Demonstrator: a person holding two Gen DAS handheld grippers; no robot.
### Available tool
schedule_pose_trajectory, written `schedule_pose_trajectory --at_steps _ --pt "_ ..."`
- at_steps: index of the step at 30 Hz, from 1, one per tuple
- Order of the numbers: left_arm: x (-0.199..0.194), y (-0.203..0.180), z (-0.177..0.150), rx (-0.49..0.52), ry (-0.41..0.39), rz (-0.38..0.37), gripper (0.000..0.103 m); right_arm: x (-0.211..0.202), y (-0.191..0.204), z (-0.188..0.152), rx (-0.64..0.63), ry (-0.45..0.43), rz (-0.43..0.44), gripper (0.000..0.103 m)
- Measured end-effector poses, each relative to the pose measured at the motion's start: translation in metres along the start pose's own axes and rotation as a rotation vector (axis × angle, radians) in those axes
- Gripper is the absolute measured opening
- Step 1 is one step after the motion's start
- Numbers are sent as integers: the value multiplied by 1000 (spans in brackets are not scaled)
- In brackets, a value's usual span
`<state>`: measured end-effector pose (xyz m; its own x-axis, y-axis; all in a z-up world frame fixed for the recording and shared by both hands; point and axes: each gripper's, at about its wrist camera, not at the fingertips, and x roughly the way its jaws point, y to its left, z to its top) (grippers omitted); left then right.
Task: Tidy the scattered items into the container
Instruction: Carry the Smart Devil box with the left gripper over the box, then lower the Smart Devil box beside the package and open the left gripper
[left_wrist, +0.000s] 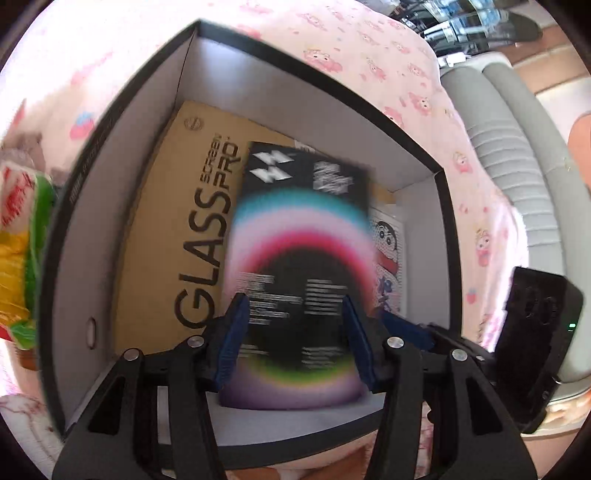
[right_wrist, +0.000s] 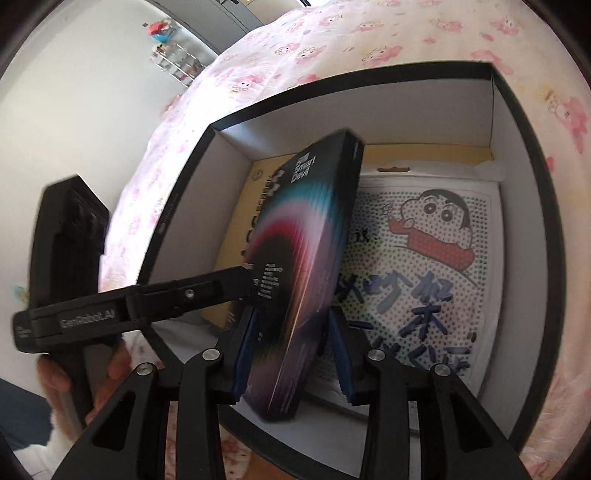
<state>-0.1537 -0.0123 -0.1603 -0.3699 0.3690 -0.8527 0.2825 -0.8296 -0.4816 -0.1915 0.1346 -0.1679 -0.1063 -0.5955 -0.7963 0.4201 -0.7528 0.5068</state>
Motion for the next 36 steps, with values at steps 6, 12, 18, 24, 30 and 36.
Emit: schedule_pose_trajectory --at_steps 6,12,18,24,30,36 --pt "-19 -28 -1 127 -39 -4 52 -39 -3 6 13 -155 -76 34" --pt "9 -63 -15 232 44 -98 49 -66 -3 3 2 -327 -350 34" --pt "23 -48 -14 187 87 27 44 -66 -13 2 15 -313 -310 34" --pt "1 -14 -11 134 91 30 44 -49 2 -2 -89 -275 -455 34" --pt "-26 -3 27 144 -5 2 45 -32 -7 32 -42 -147 -283 34" --pt "-2 -15 59 215 89 -36 44 6 6 83 -138 -87 -388 33"
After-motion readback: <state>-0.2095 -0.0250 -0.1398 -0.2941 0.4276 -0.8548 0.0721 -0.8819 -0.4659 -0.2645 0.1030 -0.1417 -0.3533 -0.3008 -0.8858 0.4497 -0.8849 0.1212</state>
